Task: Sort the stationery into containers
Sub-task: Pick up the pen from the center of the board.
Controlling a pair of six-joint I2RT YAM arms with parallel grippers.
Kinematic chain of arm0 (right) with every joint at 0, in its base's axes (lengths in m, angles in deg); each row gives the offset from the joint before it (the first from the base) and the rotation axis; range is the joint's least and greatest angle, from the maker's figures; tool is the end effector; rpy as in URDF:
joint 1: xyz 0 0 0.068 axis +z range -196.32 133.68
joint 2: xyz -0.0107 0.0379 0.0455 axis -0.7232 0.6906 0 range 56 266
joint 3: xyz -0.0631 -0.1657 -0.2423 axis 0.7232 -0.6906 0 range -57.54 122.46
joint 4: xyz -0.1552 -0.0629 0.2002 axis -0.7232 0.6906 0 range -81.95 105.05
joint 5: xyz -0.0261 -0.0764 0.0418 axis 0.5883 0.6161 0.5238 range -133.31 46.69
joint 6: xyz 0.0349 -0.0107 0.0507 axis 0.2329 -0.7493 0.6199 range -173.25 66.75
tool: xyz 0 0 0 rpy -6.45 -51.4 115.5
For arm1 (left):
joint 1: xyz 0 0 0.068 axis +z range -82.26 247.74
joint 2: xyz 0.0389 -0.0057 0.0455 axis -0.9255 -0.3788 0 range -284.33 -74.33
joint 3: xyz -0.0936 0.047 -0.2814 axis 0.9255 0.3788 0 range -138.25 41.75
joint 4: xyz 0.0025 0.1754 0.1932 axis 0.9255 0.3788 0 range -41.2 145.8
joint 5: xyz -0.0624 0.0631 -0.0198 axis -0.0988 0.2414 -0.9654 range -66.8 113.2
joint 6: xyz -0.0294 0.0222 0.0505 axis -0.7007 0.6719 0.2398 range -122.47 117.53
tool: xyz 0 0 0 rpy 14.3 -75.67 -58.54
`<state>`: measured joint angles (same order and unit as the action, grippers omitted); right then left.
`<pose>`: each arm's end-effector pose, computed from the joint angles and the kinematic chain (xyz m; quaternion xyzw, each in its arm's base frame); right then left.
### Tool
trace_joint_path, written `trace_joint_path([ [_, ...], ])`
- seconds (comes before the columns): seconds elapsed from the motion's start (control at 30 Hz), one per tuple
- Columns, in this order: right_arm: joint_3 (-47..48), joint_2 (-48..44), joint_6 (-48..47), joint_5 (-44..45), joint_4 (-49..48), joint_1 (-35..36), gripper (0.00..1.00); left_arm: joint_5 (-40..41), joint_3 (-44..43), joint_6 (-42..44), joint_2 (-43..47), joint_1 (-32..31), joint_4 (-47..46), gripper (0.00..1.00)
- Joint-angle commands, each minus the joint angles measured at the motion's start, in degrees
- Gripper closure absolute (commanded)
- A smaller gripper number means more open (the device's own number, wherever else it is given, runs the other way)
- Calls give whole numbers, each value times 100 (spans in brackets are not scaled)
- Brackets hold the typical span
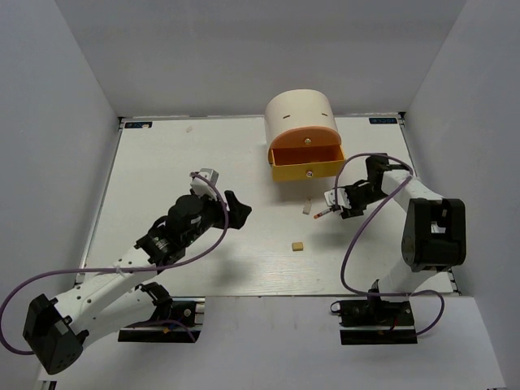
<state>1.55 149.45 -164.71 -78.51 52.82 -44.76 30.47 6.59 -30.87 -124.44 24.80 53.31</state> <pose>0.2938 0.0355 0.2059 -0.8072 0.4997 0.0990 0.2983 0.1494 -0.1310 0.2923 0.0668 0.8129 -0.2940 0.4983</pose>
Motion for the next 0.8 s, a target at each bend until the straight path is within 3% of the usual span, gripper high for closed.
trace_joint_path([
  [0.0, 217, 121, -149, 338, 7, 98, 44, 74, 149, -500, 168, -22, 102, 4],
  [0.43, 902, 1227, 151, 1321, 136, 397, 44, -199, 211, -746, -351, -22, 50, 2],
  [0.53, 1043, 1360, 63, 1507, 425, 415, 50, -199, 211, -746, -351, -22, 50, 2],
  [0.77, 1105, 1624, 2, 1850, 1041, 450, 78, -252, 211, -746, -456, -22, 50, 2],
])
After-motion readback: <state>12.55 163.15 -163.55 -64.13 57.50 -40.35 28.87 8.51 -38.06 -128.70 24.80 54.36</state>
